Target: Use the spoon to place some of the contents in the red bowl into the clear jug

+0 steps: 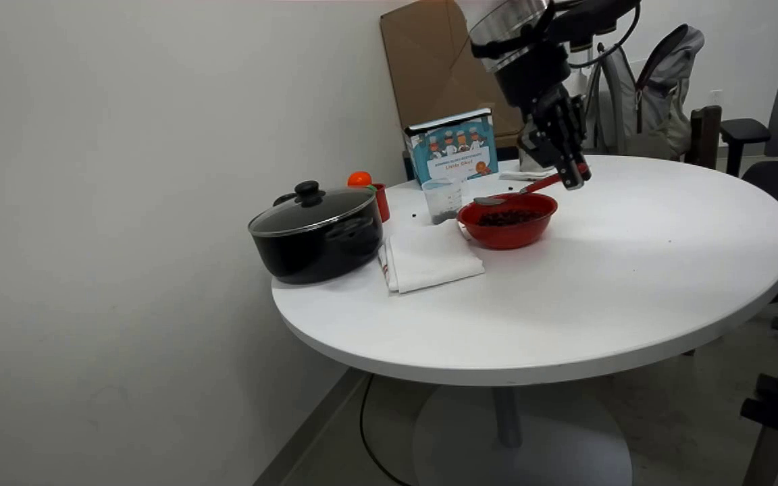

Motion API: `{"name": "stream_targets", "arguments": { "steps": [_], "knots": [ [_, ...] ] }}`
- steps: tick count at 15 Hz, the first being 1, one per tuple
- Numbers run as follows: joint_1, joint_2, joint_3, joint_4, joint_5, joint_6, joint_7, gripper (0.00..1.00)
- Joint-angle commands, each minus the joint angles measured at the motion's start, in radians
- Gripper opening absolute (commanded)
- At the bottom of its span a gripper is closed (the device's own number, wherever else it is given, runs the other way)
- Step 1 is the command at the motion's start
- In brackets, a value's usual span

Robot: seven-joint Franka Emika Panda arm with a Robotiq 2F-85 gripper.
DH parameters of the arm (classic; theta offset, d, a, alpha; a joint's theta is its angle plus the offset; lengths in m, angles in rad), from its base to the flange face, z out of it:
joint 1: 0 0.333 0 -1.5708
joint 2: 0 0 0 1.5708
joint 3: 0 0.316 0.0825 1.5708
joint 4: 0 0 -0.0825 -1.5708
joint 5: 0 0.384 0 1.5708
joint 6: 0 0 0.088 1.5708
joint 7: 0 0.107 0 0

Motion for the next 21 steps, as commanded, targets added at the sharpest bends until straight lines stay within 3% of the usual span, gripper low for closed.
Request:
{"name": "stream_targets", "arguments": {
  "steps": [1,9,10,11,18,21],
  "knots": [
    [0.022,0.137,-0.007,0.149,0.019,-0.068,0.009,0.12],
    [0.045,0.285,-0.013,0.34,0.028,-0.224,-0.014,0.13],
    [0.048,0.292,-0.013,0.352,0.025,-0.244,-0.015,0.45],
    [0.05,0.296,-0.013,0.362,0.023,-0.262,-0.019,0.46],
    [0.04,0.235,-0.006,0.374,0.04,-0.31,-0.053,0.96],
    [0.032,0.124,-0.007,0.349,0.047,-0.262,-0.05,1.0]
  ]
}}
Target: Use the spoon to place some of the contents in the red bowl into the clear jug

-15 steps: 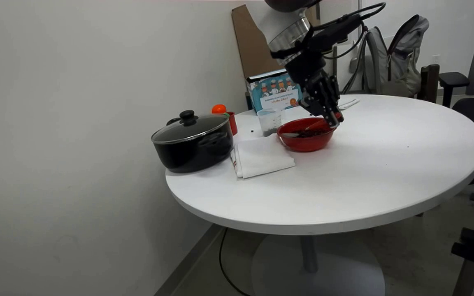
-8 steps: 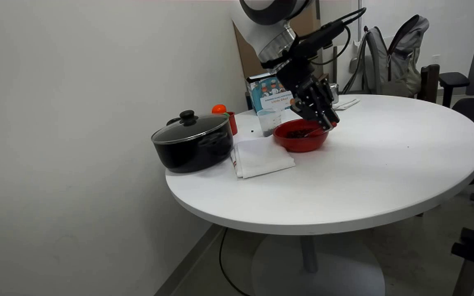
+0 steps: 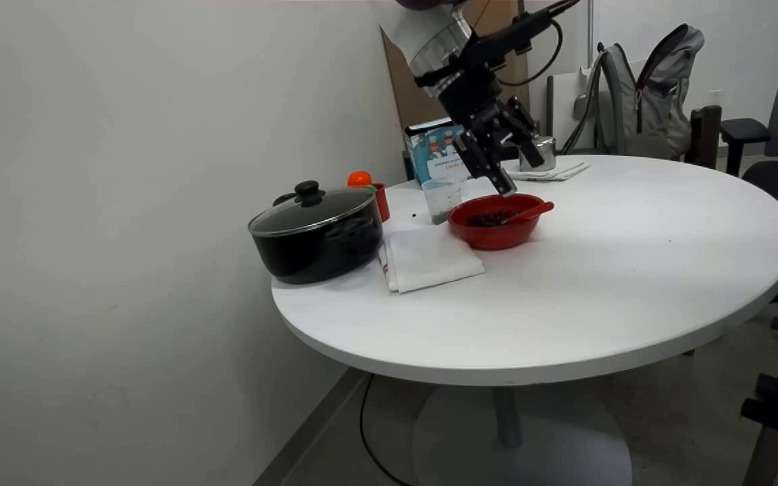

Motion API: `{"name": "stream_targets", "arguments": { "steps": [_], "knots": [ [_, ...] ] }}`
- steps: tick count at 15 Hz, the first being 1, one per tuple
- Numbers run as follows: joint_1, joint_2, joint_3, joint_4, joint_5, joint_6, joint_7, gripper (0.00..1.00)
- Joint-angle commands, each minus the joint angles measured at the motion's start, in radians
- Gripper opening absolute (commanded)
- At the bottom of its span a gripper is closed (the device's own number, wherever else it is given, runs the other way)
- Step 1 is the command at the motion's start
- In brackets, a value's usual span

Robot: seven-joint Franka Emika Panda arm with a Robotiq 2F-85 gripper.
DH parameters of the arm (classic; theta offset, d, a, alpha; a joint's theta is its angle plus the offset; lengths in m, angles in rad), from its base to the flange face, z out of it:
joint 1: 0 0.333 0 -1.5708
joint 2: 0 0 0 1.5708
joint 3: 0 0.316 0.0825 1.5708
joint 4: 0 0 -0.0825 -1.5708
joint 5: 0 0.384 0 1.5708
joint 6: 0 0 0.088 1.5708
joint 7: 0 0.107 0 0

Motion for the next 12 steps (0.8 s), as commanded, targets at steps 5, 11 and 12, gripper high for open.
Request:
{"name": "stream_targets", "arguments": {
  "steps": [5,11,12],
  "knots": [
    [-0.02,-0.32,-0.018,-0.098,0.077,0.126,0.049,1.0],
    [-0.04,-0.407,-0.023,-0.136,0.025,0.136,0.065,1.0],
    [-0.043,-0.43,-0.022,-0.157,0.022,0.14,0.065,1.0]
  ]
}}
